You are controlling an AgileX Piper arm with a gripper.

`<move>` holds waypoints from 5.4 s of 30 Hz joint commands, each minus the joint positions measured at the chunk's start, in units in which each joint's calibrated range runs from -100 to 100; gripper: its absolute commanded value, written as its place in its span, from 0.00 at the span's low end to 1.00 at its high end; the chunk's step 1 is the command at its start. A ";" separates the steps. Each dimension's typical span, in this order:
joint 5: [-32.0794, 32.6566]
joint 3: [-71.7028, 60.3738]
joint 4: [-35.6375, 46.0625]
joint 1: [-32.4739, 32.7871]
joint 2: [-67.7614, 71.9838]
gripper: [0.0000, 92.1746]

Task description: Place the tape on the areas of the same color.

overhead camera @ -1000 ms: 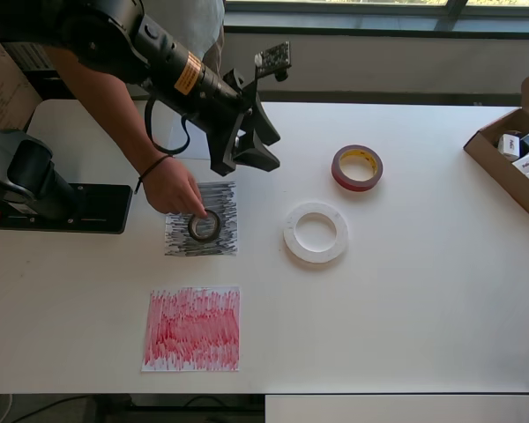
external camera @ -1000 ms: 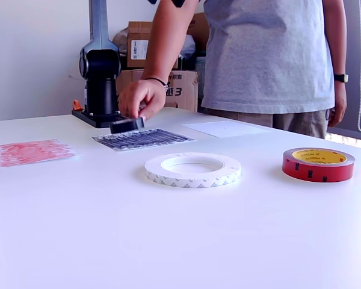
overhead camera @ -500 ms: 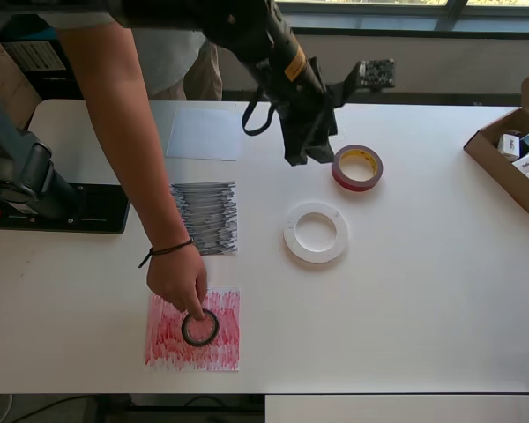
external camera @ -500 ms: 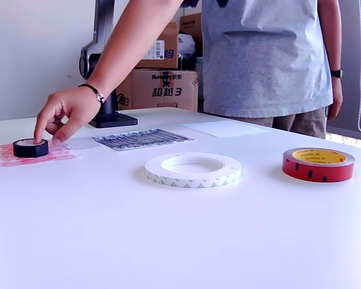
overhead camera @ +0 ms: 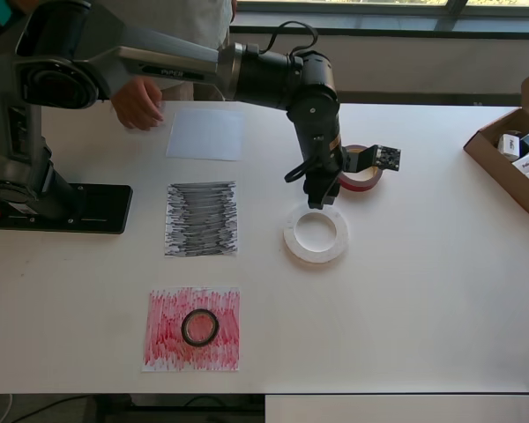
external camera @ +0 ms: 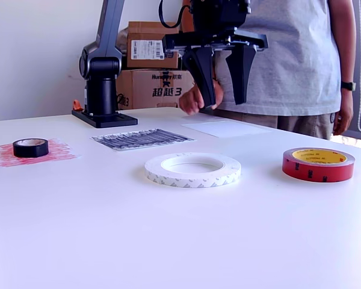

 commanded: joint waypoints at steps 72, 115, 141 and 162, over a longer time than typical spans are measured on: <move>-2.28 -0.59 -1.00 2.17 9.90 0.00; -16.12 57.39 -29.76 33.82 -29.20 0.00; -16.12 57.75 -31.89 36.50 -25.27 0.00; -15.71 60.75 -31.89 37.45 -25.64 0.10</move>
